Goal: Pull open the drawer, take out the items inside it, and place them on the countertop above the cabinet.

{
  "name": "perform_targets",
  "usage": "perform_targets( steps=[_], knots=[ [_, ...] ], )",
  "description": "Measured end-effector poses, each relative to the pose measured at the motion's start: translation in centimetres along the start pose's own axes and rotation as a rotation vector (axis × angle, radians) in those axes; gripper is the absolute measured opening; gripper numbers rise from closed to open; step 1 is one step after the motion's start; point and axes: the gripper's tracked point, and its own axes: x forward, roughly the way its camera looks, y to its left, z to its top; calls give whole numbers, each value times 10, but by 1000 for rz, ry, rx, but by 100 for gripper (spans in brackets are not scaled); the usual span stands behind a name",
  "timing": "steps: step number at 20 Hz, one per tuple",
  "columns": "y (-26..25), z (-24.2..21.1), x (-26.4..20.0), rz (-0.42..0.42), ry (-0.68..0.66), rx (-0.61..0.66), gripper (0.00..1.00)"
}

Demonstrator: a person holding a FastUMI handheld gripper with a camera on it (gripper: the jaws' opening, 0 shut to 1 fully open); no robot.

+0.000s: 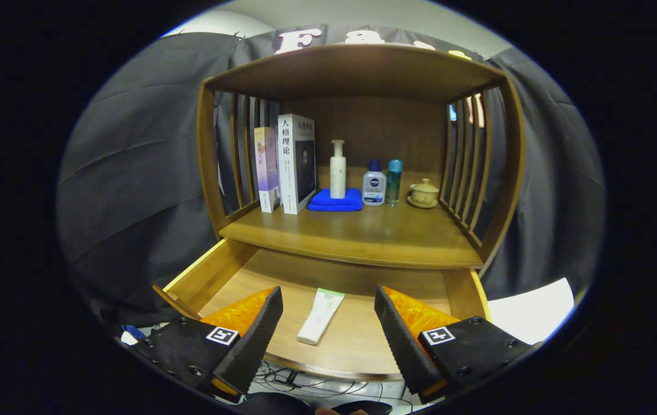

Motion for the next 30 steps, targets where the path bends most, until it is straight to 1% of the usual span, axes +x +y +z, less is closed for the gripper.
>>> perform_targets(
  steps=[4,8,10,12,15,19,21,22,24,25,27,30],
  knots=[
    [15,-10,42,85,136,13,100],
    [11,-27,74,89,282,25,100],
    [8,-47,90,99,386,2,98],
    [7,-62,103,102,472,16,98],
    [11,-78,117,125,568,43,98],
    [18,-106,126,148,703,4,98],
    [24,-116,129,164,768,69,97],
    [21,-119,133,159,792,88,97],
    [12,-126,141,120,836,56,97],
    [6,-127,144,100,841,24,95],
    [7,-121,147,111,833,1,84],
    [21,-130,141,141,869,-36,64]
  ],
)
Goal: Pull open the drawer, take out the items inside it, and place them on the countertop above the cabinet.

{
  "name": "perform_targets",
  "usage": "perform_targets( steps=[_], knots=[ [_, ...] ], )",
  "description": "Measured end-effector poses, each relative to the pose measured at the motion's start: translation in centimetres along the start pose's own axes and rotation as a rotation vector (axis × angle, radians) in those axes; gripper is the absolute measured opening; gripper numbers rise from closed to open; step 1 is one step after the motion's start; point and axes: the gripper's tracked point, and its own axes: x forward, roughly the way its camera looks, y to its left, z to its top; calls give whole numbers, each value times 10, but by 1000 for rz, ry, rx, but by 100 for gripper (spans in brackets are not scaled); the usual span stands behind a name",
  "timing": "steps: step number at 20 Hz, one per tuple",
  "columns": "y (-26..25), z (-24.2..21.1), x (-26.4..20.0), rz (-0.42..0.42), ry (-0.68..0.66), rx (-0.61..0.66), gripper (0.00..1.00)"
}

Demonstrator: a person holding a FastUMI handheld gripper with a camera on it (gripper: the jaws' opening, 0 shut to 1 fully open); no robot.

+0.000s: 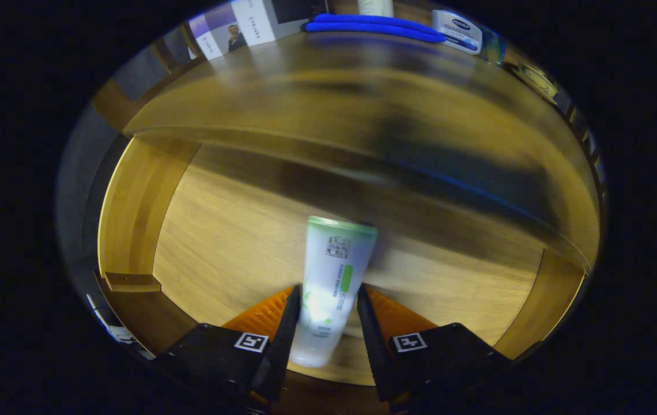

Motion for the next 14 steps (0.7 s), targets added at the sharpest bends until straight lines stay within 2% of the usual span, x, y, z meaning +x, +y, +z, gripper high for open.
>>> perform_targets(
  steps=[1,5,14],
  knots=[
    [2,0,0,8,-6,-26,55],
    [3,-6,-7,13,-10,-126,44],
    [10,11,-87,127,-202,-114,44]
  ],
)
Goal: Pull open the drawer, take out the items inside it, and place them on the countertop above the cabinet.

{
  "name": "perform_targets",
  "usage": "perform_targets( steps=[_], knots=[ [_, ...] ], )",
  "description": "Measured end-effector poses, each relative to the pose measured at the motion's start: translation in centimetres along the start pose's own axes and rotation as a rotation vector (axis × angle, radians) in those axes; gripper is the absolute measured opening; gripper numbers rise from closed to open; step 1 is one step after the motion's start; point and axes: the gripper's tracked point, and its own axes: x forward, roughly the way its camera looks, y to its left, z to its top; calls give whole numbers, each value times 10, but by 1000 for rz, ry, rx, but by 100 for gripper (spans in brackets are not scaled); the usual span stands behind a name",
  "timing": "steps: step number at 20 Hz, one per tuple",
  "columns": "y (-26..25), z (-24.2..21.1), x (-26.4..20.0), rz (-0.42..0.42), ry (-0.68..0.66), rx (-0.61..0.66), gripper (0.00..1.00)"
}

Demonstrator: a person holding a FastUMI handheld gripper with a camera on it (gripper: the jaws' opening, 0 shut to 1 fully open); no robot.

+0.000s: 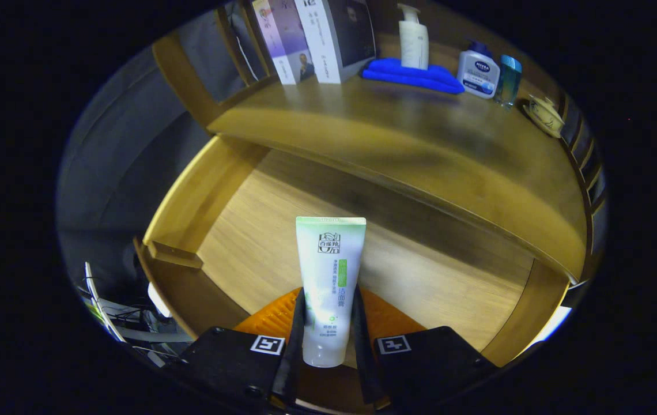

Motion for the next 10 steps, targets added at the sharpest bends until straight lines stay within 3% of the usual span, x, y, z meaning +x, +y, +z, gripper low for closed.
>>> perform_targets(
  steps=[10],
  knots=[
    [-10,48,-69,66,-210,45,44]
  ],
)
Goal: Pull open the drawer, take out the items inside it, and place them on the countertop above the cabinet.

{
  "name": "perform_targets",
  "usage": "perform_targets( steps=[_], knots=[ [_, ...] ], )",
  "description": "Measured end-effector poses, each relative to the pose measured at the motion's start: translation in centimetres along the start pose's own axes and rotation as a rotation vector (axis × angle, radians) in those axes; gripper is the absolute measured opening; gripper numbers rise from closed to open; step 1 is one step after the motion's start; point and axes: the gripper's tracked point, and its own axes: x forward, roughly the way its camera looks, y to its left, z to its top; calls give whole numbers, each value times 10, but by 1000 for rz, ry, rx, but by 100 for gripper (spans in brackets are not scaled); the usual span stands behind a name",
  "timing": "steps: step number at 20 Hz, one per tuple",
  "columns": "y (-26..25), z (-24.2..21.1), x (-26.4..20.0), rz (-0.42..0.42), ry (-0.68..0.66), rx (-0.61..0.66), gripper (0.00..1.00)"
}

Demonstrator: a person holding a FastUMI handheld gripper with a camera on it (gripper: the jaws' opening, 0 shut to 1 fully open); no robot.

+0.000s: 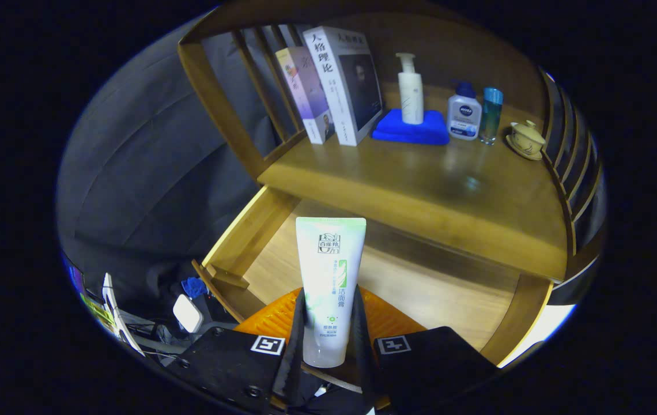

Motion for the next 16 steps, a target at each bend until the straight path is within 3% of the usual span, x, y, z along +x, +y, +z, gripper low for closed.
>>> perform_targets(
  steps=[4,6,10,16],
  knots=[
    [-25,28,-7,-45,-41,112,44],
    [-45,43,2,-69,-57,173,44],
    [-69,82,12,-38,-91,364,44],
    [-112,119,43,-109,-105,513,44]
  ],
)
